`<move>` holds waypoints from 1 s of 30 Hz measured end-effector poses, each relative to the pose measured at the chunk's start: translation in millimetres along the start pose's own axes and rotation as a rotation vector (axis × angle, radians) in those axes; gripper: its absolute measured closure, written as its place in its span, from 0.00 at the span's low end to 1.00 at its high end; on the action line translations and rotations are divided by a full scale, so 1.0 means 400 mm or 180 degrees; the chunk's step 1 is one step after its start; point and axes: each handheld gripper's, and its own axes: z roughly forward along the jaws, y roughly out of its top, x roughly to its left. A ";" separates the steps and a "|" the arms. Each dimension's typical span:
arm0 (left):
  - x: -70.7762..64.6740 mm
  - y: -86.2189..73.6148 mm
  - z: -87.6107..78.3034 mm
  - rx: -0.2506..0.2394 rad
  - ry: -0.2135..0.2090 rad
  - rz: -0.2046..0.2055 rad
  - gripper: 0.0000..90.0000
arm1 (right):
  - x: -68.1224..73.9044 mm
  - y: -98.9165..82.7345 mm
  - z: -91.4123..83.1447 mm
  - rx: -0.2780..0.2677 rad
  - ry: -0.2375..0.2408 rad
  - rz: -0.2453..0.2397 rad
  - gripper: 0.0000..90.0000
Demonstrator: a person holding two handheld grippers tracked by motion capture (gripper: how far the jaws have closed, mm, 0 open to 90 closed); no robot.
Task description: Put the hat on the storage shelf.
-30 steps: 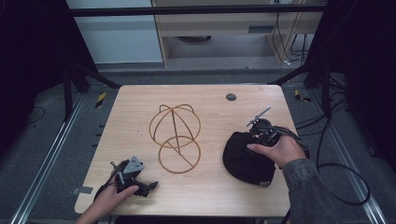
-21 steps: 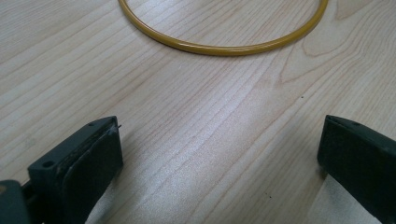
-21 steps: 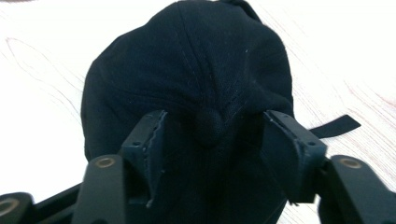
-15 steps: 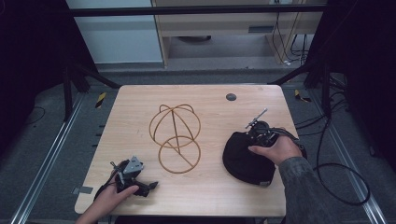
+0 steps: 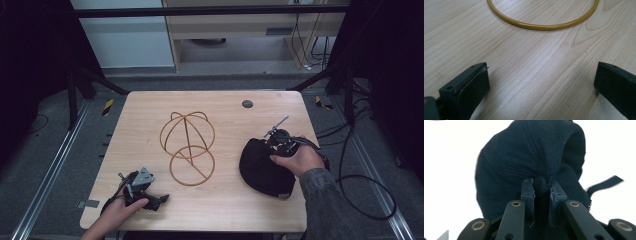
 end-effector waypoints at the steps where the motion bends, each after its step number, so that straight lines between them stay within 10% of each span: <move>1: 0.000 0.000 0.000 0.0000 0.0001 0.0001 0.00 | 0.001 -0.002 -0.008 -0.0021 0.0021 0.0018 0.86; 30: -0.001 0.000 0.000 -0.0010 0.0011 -0.0008 0.00 | 0.040 0.012 -0.244 -0.0869 -0.0028 -0.0009 0.87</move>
